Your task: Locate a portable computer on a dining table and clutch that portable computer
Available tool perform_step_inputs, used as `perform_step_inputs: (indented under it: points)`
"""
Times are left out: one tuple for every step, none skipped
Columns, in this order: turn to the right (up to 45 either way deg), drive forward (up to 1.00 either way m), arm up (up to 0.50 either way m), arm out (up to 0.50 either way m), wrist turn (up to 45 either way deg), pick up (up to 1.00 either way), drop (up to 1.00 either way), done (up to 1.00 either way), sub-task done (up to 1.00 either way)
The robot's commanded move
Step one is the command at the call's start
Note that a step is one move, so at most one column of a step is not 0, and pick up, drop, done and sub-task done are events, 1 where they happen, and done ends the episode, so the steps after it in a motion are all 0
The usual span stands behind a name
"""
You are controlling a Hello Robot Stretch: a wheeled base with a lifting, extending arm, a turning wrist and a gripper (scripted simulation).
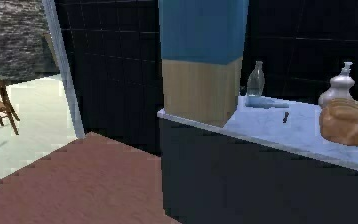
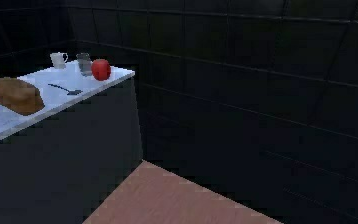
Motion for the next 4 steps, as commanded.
perform_step_inputs:
  points:
    - [0.0,0.1,0.0,0.0,0.0,0.0,0.0,0.0,0.0]
    - [-33.0,0.0,0.0,0.0,0.0,0.0,0.0,0.0,0.0]
    - [0.0,1.0,0.0,0.0,0.0,0.0,0.0,0.0,0.0]
    - [0.0,1.0,0.0,0.0,0.0,0.0,0.0,0.0,0.0]
